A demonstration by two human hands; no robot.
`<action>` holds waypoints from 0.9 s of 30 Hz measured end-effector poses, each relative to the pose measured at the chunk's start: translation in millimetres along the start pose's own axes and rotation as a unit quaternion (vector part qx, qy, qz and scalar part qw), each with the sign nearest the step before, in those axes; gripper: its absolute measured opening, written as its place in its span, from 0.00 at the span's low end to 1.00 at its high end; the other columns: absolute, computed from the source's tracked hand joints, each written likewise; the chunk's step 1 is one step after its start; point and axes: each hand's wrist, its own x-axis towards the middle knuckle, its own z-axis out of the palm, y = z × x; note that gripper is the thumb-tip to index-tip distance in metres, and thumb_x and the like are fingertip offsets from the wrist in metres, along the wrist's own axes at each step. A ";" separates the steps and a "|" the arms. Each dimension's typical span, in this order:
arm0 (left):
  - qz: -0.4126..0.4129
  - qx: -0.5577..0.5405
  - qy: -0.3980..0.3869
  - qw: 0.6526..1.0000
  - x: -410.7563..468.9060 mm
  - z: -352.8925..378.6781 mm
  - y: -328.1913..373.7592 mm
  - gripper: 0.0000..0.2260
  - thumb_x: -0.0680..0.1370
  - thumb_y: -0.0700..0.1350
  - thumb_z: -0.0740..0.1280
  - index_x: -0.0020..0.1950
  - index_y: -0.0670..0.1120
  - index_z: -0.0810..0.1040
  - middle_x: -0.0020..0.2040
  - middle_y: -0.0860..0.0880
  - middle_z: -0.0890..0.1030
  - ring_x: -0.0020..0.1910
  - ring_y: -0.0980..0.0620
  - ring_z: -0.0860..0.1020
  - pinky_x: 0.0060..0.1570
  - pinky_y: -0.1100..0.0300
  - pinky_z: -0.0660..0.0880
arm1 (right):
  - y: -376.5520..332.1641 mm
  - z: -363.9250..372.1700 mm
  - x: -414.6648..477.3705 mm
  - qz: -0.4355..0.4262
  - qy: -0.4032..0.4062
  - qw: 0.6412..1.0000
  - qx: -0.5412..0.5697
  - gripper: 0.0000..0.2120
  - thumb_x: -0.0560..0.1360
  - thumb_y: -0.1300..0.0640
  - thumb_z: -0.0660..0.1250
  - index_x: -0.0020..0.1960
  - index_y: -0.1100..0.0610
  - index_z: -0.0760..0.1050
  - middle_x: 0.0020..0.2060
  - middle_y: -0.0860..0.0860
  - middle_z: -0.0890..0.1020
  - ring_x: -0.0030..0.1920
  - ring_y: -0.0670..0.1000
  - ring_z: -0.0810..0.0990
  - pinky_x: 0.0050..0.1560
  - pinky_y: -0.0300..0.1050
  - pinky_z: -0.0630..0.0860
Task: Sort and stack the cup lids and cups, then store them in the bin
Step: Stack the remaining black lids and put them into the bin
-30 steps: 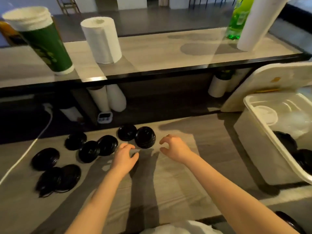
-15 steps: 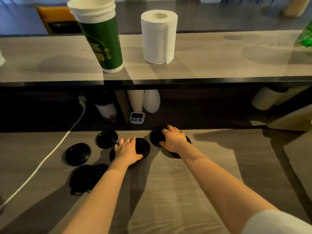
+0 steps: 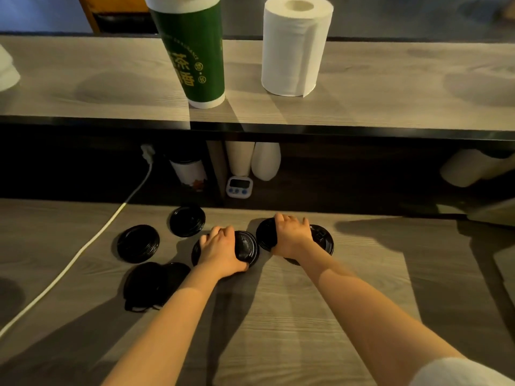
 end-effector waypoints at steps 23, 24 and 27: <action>0.036 -0.382 0.058 0.922 -63.1 -25.0 35.7 0.42 0.63 0.45 0.79 0.71 0.48 0.60 0.67 0.48 0.61 0.65 0.53 0.65 0.60 0.63 0.65 | 0.3 -30.6 -81.0 -0.126 -0.114 0.720 0.673 0.29 0.72 0.67 0.70 0.67 0.47 0.66 0.62 0.55 0.71 0.60 0.57 0.76 0.53 0.55 0.80; 0.042 -0.420 0.039 0.906 -63.4 -22.5 33.1 0.44 0.60 0.47 0.79 0.70 0.52 0.59 0.68 0.49 0.61 0.66 0.53 0.66 0.64 0.60 0.66 | 0.8 -28.9 -80.8 -0.121 -0.110 0.716 0.678 0.28 0.73 0.67 0.69 0.67 0.47 0.67 0.62 0.55 0.71 0.61 0.57 0.76 0.56 0.57 0.78; 0.044 -0.541 -0.022 0.840 -69.0 -18.6 24.0 0.49 0.55 0.52 0.76 0.72 0.58 0.55 0.71 0.49 0.61 0.69 0.50 0.66 0.69 0.49 0.67 | 3.4 -25.2 -83.0 -0.107 -0.102 0.700 0.699 0.26 0.74 0.69 0.66 0.66 0.46 0.69 0.60 0.54 0.73 0.62 0.57 0.75 0.60 0.57 0.76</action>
